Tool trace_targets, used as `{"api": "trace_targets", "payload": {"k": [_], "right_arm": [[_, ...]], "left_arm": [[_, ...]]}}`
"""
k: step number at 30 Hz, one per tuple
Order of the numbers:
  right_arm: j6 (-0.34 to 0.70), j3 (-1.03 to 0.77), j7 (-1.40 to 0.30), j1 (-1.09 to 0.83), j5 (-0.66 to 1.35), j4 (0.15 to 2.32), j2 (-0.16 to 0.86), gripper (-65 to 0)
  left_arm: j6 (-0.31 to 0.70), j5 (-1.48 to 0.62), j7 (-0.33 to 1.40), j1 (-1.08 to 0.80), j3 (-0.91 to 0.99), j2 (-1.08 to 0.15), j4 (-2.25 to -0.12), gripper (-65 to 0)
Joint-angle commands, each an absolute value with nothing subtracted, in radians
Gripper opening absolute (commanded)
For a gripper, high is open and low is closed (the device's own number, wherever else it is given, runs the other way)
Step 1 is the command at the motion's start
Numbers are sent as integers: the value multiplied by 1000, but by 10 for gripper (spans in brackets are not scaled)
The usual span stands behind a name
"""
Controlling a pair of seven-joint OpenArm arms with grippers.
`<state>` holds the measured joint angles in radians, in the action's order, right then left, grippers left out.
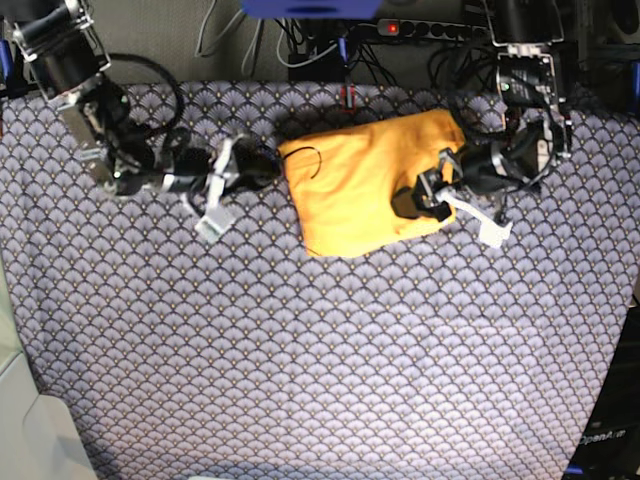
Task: Fold the T-shirt properly
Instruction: 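Grasp opposite sides of the folded bundle with both grippers, then rotate the bundle with both grippers, pulling it away from the robot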
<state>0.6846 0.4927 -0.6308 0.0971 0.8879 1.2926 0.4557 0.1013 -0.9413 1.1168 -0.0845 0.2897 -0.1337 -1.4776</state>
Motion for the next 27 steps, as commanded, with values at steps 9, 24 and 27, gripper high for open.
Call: {"api": "trace_targets", "payload": {"k": [9,24,27], "right_arm": [[698,604,-565,38,909,1322,437,-525],[698,639,-536,-59,909,1481,585,-526],[698,631,-486,-42,912,1481,636,-526]], "left_arm": [[108,-845,1112,53,283,-36,-1369,-216],[104,-848,1271,314,360,-116,-1420,-216],[104,-917,1385,211,466,-145,-1515,-216]]}}
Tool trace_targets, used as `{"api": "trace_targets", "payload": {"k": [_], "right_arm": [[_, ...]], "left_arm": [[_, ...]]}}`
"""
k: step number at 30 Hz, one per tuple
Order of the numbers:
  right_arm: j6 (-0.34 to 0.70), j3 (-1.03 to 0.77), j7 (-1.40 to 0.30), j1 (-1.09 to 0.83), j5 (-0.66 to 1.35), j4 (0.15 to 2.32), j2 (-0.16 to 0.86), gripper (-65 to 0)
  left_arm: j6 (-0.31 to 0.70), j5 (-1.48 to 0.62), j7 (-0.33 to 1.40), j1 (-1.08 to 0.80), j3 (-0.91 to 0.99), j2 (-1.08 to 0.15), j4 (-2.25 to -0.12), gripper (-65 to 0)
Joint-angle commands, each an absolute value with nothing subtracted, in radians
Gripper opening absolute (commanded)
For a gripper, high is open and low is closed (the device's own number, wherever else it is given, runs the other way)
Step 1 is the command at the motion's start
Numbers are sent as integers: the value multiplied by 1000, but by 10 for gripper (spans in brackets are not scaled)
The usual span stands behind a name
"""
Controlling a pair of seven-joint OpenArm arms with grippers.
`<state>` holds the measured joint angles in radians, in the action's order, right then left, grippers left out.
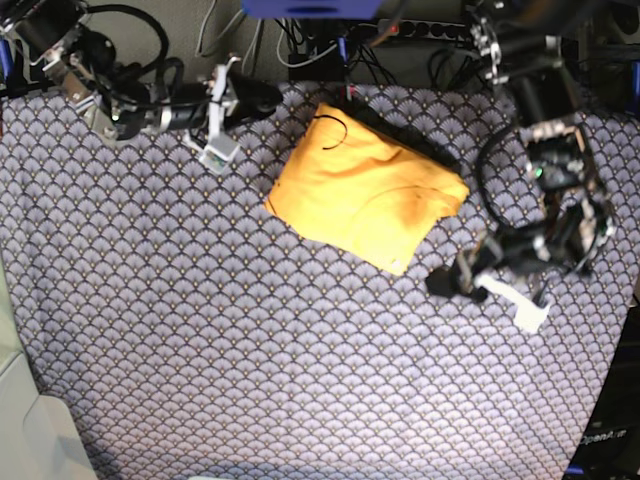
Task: Fold the T-shirt properly
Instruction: 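Rotate the bundle with both grippers, pulling it away from the robot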
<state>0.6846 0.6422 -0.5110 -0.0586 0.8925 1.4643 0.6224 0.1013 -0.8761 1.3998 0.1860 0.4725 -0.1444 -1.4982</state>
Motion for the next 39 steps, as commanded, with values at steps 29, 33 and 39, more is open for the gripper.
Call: {"api": "trace_targets", "payload": {"k": [29,33,39], "right_arm": [[698,641,-552,415,909,1081,524,-526],[698,642,-552,360,909,1084,483,-526],[698,641,-552,265,909,1211,473,-526]], "left_arm": [[102,-679,1276,-157,337,-1,-1653,-650],[102,-630,1242,-110,337,12,-1537,-650],[102,-630,1211,-54,337,15,-1498,-650]]}}
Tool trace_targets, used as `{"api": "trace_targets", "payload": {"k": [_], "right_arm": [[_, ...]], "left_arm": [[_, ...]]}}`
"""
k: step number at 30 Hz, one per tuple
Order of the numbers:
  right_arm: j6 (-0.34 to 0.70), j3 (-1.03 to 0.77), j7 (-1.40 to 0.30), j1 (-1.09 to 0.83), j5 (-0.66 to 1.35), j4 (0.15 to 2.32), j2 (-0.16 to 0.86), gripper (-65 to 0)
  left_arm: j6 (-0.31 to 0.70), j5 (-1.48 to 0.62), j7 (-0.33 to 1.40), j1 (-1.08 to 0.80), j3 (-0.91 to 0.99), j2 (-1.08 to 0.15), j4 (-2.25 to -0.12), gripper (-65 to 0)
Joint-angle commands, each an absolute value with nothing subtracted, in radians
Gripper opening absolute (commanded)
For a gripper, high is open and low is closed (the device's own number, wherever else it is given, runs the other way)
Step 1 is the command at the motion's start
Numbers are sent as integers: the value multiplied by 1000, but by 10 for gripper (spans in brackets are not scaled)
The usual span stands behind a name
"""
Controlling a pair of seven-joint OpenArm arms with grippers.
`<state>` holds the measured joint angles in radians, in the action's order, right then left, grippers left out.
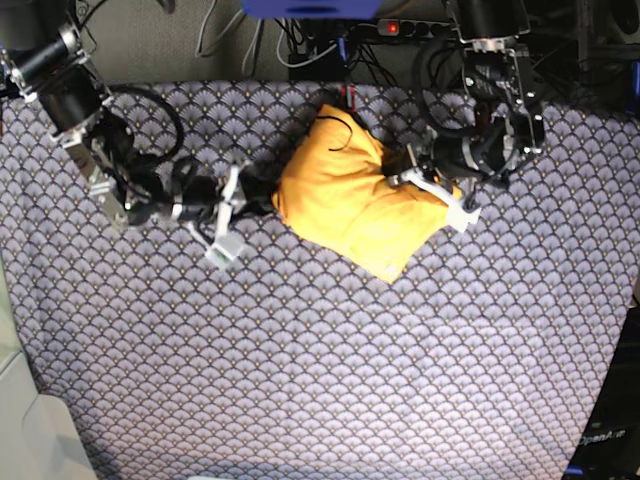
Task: Fold the T-shirt properly
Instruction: 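Rotate the bundle with both grippers, pulling it away from the robot, then square the bundle's sides with both grippers pressing inward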
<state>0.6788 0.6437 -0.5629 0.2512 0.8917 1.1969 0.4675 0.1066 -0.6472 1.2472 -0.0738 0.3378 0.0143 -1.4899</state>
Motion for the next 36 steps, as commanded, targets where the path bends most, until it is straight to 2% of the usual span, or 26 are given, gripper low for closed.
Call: {"api": "trace_targets", "payload": {"k": [1,6,13,18,22,29,36], "right_arm": [[698,641,-553,240,909,1254,476,-526],[698,636,-559,150,909,1377,498,-526],[698,634,-552,77,891,1388,519,-526],[698,622,-552,48,819,1392,553,-526],[698,479,-558,7,794,1403,562,-526],[698,308,-650,-28,797,1595,582,-526],[698,226,-789,-56,797,1840,542,-526]], "left_arm": [[102,-627,1213,-38,337,21,-1498,-650],[102,-622,1216,74,337,68,-1465,-650],[102,-622,1161,237,277,93,-1242,-650],[102,-633,1167,237,260,85,-1245,-650],[102,-634,1225,180,337,65,-1348,-650],[102,-634,1310,53,441,59,-1557,-650],[104,-624,1225,-4,407,81,-1491,-650]]}}
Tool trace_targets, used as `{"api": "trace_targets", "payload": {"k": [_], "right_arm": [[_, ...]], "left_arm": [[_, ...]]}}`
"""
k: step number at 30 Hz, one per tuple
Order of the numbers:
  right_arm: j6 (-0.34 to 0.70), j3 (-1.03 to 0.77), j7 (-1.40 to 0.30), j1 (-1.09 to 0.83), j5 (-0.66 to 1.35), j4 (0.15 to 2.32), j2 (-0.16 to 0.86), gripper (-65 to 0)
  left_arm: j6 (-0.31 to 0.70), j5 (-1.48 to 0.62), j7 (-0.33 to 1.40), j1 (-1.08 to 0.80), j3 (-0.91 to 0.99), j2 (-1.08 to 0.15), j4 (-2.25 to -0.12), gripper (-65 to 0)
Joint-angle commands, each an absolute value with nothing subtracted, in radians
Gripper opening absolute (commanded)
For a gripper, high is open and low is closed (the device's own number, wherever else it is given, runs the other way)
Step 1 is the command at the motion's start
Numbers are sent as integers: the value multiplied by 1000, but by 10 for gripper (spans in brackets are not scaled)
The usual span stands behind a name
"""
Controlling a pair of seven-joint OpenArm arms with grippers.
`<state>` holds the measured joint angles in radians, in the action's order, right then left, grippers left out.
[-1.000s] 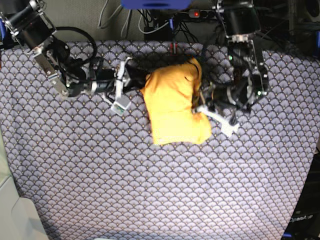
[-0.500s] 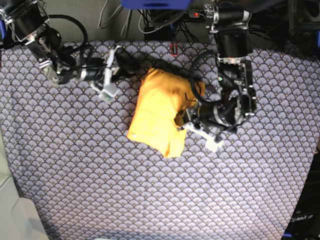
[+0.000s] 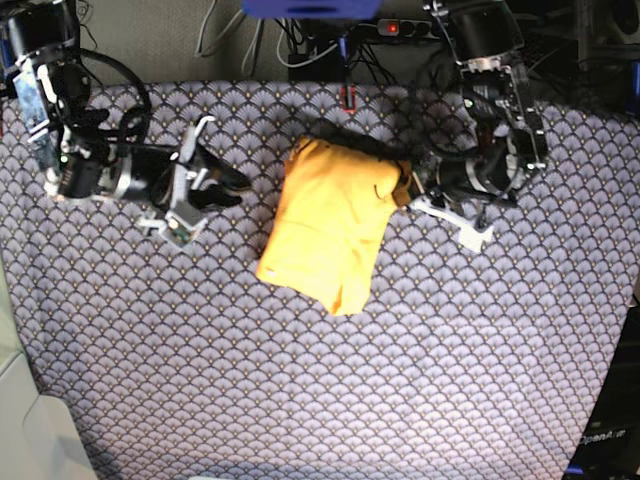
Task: Fold the T-shirt properly
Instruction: 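Square the bundle's sides with both grippers pressing inward, then tuck the bundle's corner with the right gripper while the left withdraws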
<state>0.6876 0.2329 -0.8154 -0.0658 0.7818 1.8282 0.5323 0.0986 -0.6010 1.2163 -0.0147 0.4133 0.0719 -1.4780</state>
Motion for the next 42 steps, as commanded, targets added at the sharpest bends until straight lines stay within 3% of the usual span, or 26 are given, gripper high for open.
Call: {"api": "trace_targets", "payload": {"k": [1,9,23,37,42], "right_arm": [[698,213,-814,-59,797,1863,533,-526],[698,193,-862,-87,799,1911,495,-526],[698,255,-852,-108,789,1937,417,-526],[698,496,-677,119,788,1497,420,-526],[698,539,-595,134,704,1337,371,-526]], "left_arm": [[104,-624,1204,-12,384,82,-1480,-650],[104,-634,1156,-62,263,105,-1463,-650],[104,-634,1179,-102,268,73,-1506,-650],[111,-634,1396,-125,463,61,-1732,-650],[113,-634,1396,-173,565,-15,-1781,-650]]}}
